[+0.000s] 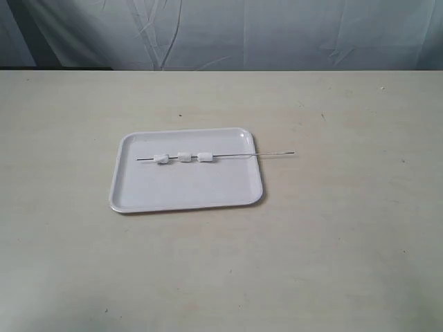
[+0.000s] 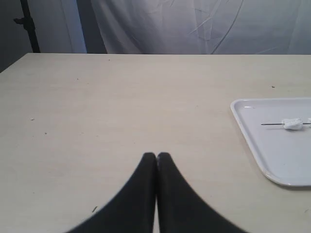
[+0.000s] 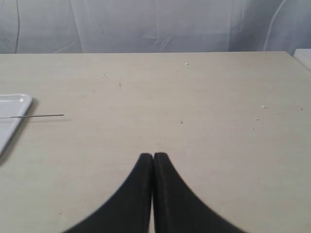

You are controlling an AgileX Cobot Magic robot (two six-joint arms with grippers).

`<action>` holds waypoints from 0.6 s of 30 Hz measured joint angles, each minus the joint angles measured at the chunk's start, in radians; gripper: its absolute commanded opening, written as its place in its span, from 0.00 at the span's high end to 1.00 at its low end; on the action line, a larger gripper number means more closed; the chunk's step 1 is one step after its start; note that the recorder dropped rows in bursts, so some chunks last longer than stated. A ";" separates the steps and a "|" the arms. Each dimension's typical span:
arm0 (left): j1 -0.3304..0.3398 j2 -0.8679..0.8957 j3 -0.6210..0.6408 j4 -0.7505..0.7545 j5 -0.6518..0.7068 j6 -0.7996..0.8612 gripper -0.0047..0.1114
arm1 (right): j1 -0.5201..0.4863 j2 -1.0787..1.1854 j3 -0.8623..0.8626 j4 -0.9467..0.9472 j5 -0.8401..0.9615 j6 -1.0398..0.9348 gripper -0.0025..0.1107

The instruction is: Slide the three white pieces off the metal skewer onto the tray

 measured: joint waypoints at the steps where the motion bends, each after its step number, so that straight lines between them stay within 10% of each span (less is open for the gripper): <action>1: 0.000 0.000 0.000 0.000 0.000 0.000 0.96 | 0.000 0.000 0.000 0.000 0.000 0.000 0.98; 18: 0.000 0.000 0.000 0.132 -0.008 0.004 0.96 | 0.000 0.000 0.002 -0.058 -0.042 0.000 0.98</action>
